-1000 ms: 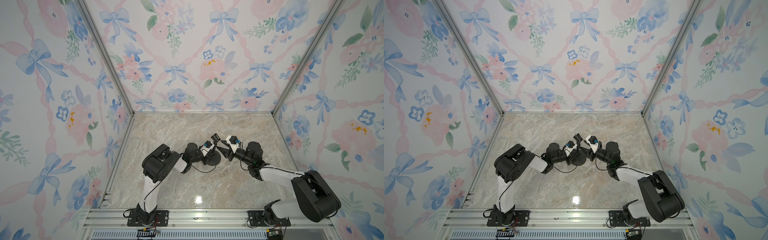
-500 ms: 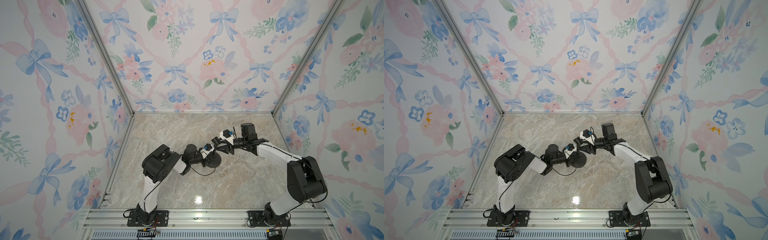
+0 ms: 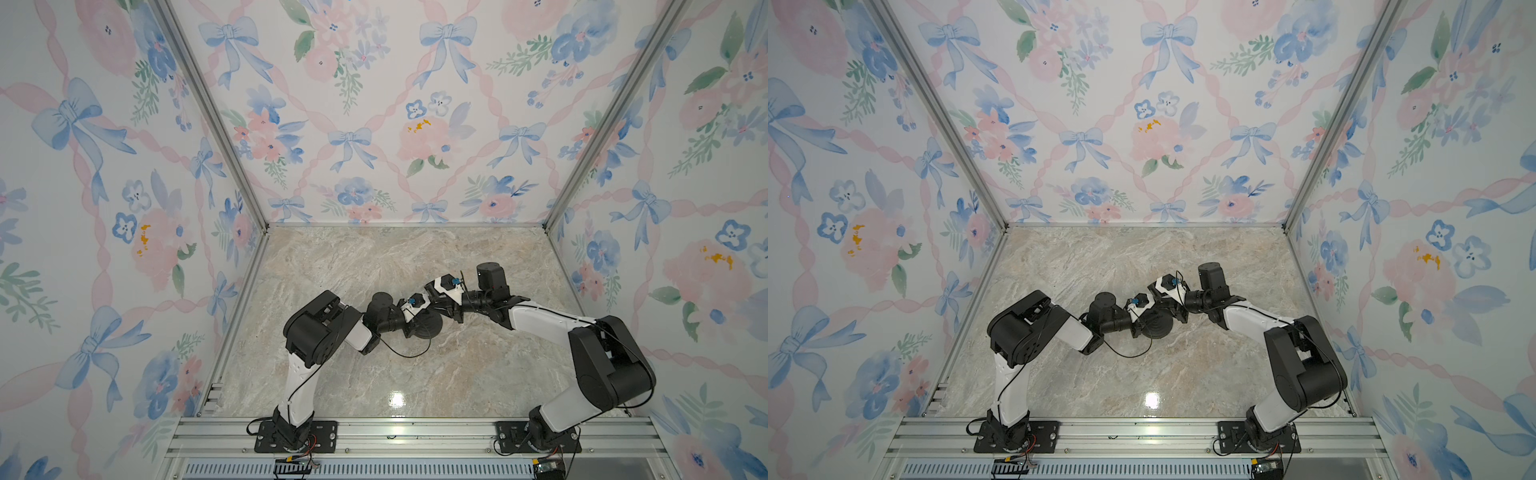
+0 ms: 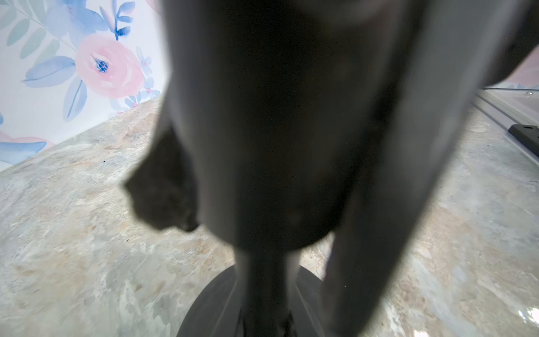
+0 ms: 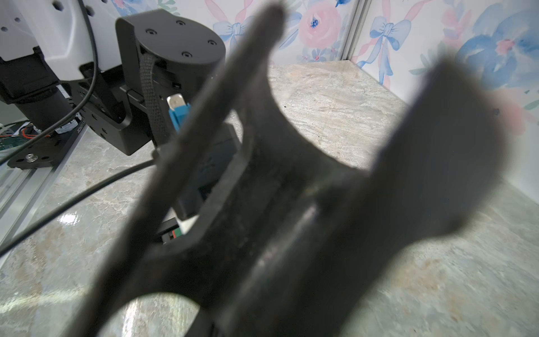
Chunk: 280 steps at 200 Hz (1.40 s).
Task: Assemble a microphone stand
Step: Screw the microphone stand pole into the microphone stand base.
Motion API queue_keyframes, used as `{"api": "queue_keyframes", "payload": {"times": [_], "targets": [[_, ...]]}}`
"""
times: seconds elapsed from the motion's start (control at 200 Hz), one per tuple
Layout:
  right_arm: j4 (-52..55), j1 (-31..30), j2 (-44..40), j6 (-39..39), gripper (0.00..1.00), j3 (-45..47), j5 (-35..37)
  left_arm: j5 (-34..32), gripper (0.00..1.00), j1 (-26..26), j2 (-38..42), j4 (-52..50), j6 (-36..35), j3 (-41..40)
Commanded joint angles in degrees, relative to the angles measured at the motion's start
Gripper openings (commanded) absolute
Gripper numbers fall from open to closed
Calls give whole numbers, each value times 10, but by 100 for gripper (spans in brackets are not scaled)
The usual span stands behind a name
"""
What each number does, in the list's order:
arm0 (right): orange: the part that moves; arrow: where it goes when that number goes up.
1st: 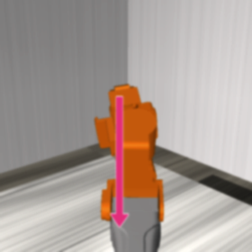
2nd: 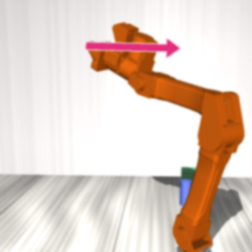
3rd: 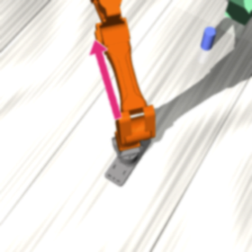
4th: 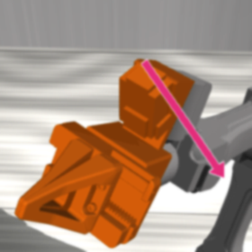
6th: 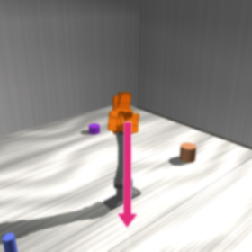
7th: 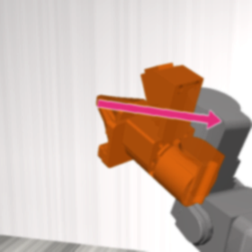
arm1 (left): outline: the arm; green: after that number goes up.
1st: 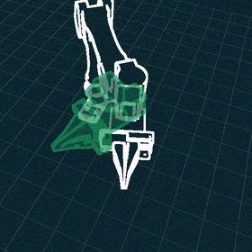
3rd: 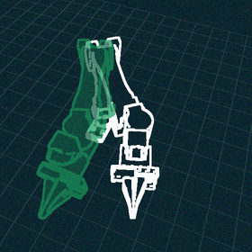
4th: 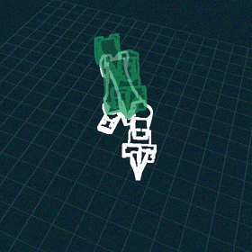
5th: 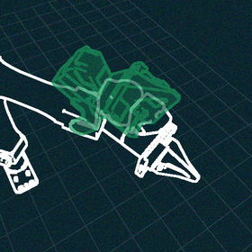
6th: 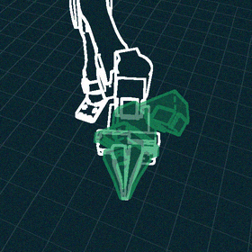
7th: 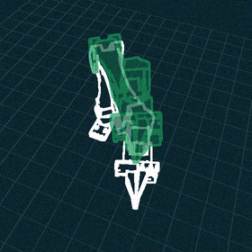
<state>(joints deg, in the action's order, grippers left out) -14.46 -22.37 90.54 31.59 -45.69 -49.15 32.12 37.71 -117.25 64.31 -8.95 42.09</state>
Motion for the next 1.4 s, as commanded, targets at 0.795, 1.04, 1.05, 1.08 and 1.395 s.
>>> {"api": "queue_keyframes", "payload": {"times": [0.795, 1.04, 1.05, 1.08, 1.395], "targets": [[-437, -154, -4, -341, 0, 224, 438, -25, 39, 4, -1, 214, 154, -67], [-442, -177, 12, -348, 0, 226, 458, -40, 23, 19, -11, 217, 141, -64], [-442, -178, 12, -349, 0, 226, 457, -40, 22, 19, -11, 218, 141, -65], [-439, -177, 11, -346, 0, 225, 455, -43, 18, 19, -12, 219, 142, -64], [-354, -149, -76, -291, 30, 220, 372, -50, 7, 25, -16, 224, 118, -75]]}}
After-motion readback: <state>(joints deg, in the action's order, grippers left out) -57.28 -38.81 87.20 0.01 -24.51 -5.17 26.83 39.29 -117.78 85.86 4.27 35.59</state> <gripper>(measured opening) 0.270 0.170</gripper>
